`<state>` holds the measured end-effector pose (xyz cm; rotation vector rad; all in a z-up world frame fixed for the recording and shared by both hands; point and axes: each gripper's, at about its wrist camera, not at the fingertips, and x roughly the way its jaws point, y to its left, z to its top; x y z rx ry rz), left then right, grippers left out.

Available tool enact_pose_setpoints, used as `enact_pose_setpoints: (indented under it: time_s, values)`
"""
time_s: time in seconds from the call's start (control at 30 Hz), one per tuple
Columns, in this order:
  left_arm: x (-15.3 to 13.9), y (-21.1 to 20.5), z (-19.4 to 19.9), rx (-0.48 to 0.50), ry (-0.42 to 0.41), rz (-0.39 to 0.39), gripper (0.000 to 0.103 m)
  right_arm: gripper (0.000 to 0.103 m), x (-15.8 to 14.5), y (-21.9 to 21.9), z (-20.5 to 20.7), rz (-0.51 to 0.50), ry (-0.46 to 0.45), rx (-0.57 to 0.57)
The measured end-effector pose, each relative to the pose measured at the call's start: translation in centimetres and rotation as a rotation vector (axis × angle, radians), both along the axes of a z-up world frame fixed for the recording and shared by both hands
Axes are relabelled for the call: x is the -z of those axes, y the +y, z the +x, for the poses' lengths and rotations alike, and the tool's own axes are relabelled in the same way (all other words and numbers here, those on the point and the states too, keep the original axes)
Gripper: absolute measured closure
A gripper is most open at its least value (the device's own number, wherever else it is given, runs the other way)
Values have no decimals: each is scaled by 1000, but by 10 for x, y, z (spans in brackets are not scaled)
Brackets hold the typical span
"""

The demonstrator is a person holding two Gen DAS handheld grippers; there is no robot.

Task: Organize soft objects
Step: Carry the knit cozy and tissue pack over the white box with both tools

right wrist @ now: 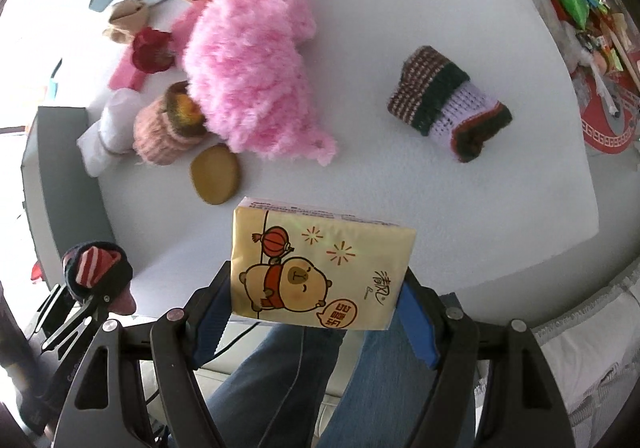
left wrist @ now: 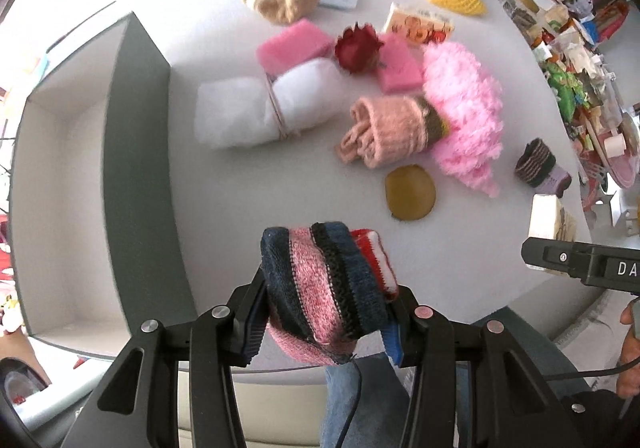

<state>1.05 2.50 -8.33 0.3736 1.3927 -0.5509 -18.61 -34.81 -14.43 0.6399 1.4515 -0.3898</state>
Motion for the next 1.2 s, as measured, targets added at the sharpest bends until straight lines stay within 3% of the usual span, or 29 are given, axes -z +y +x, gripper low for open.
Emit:
enact_pose_setpoints:
  time_s: [0.3,0.6,1.2]
  values:
    - [-35,9,-3,-131,-84,-38,55,25,-35,6,22,-44,-59,-109]
    - [-53,22,-30,-260,-138,-41,55,25,-62,4,16,-69,-97,-205]
    - [-109,156,-61,-657,-206,-51,55,25,-82,50,31,-30,-161,-417]
